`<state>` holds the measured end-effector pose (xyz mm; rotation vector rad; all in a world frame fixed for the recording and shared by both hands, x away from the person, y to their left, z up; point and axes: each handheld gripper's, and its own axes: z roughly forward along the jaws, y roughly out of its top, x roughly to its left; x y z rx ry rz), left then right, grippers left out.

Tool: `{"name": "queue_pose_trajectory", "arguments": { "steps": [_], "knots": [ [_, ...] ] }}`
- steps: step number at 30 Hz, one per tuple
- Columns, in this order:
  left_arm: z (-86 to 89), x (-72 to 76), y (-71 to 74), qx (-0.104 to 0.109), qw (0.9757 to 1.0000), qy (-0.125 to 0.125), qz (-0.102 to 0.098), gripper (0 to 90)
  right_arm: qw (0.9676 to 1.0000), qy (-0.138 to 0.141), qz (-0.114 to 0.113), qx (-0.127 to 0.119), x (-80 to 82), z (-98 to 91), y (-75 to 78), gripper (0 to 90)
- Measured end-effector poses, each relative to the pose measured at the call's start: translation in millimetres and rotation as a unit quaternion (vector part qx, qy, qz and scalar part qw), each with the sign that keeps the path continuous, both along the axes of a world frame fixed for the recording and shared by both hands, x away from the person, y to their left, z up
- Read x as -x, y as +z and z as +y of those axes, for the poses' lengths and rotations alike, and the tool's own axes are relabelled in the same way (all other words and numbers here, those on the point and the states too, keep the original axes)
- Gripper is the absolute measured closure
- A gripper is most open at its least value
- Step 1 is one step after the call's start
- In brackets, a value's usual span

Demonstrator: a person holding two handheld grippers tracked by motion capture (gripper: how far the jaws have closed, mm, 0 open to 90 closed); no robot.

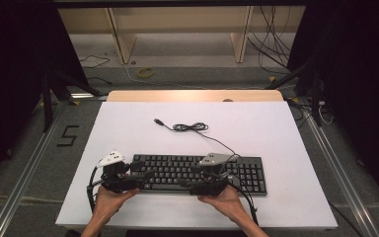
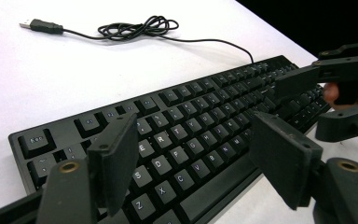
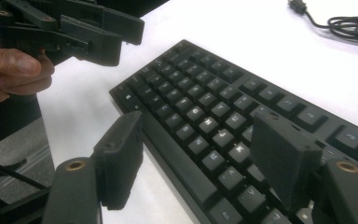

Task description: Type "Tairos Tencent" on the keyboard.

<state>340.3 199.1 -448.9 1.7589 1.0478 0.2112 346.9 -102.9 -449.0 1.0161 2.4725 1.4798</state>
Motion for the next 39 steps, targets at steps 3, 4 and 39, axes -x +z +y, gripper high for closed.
{"name": "queue_pose_trajectory", "arguments": {
  "steps": [3,4,39],
  "knots": [
    [1.1,2.0,0.7,0.004,1.0000,0.000,-0.003,31.8,1.0000,0.005,0.003,0.001,-1.2,4.9,-1.1,36.2],
    [1.4,2.7,0.8,0.006,1.0000,-0.001,-0.004,31.8,1.0000,0.006,0.005,0.001,-1.4,6.6,-1.2,36.7],
    [8.3,17.6,-0.2,0.016,0.9993,-0.002,-0.033,29.8,0.9974,0.045,0.019,0.054,-5.1,42.8,-23.9,90.0]
  ]
}}
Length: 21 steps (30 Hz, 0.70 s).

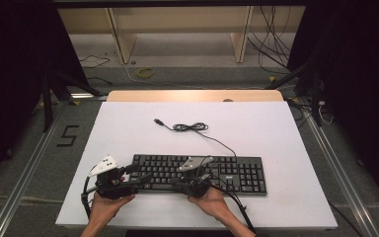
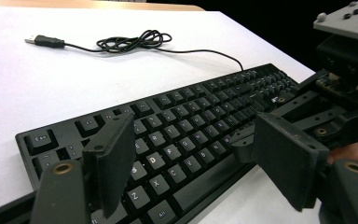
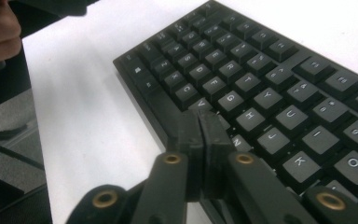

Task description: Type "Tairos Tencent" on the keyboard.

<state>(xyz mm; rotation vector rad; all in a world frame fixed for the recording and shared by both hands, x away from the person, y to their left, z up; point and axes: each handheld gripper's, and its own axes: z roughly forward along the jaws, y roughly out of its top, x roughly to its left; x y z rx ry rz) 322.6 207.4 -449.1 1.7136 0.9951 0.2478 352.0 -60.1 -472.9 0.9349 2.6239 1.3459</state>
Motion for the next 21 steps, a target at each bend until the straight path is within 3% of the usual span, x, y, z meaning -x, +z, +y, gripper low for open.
{"name": "queue_pose_trajectory", "arguments": {
  "steps": [21],
  "knots": [
    [1.0,3.7,-1.2,0.000,1.0000,-0.005,-0.001,29.2,0.9994,0.005,-0.002,0.033,-1.5,8.4,-13.0,90.0]
  ]
}}
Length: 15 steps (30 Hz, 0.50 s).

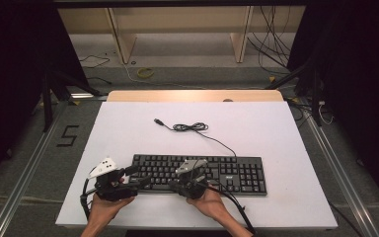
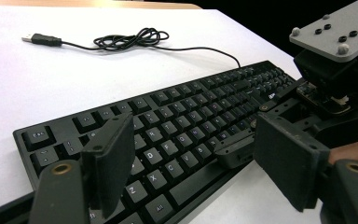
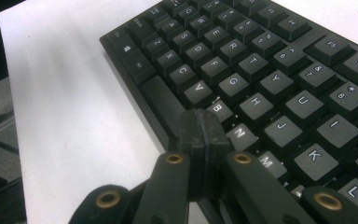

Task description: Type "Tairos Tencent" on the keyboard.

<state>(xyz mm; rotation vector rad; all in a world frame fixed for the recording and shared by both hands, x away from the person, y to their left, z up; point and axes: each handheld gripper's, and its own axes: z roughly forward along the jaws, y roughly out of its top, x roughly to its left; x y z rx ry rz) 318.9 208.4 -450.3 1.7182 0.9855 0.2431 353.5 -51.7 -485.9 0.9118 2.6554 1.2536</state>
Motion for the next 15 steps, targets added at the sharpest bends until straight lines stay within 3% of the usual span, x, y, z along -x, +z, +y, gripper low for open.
{"name": "queue_pose_trajectory", "arguments": {
  "steps": [8,15],
  "knots": [
    [1.0,-0.3,-0.2,-0.001,1.0000,0.003,0.000,29.2,1.0000,-0.002,-0.003,0.002,1.6,0.0,0.3,90.0],
    [2.2,-1.3,-0.8,-0.001,1.0000,0.007,0.001,29.1,0.9991,-0.009,-0.013,-0.040,2.3,-10.9,14.1,88.3]
  ]
}}
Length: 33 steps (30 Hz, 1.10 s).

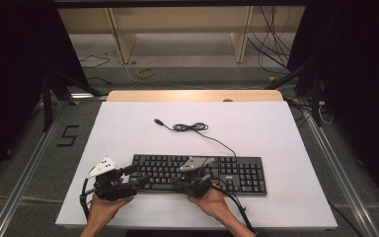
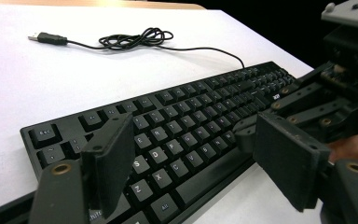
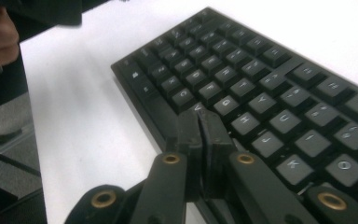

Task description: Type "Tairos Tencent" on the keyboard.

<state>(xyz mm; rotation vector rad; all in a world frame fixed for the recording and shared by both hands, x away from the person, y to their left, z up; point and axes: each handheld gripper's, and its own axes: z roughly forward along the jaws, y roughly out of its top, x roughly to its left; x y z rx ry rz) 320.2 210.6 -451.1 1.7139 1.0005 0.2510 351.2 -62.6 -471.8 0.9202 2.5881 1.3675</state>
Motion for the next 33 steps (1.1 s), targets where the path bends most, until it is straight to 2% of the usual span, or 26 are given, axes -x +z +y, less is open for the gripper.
{"name": "queue_pose_trajectory", "arguments": {
  "steps": [9,16,22,25,31,33],
  "knots": [
    [0.7,-0.6,-0.1,-0.003,1.0000,0.004,0.003,29.1,0.9999,-0.013,0.003,-0.008,-3.9,-11.5,5.0,80.0],
    [3.1,-2.6,-1.3,-0.009,0.9998,0.013,0.010,29.1,0.9994,-0.025,0.001,-0.022,-9.6,-19.7,11.6,72.6],
    [5.0,-4.8,-2.7,-0.020,0.9993,0.022,0.023,29.6,0.9990,-0.034,0.006,-0.030,-16.4,-23.6,16.5,61.9],
    [5.6,-6.2,-4.0,-0.024,0.9987,0.030,0.034,30.1,0.9989,-0.036,0.010,-0.028,-19.6,-22.7,18.8,51.5],
    [8.3,-9.0,-6.7,-0.036,0.9973,0.037,0.052,31.4,0.9990,-0.036,0.008,-0.026,-25.1,-19.4,23.0,42.7],
    [8.8,-9.6,-7.3,-0.038,0.9969,0.039,0.056,32.2,0.9989,-0.037,0.009,-0.028,-26.6,-17.6,23.5,42.7]
  ]
}}
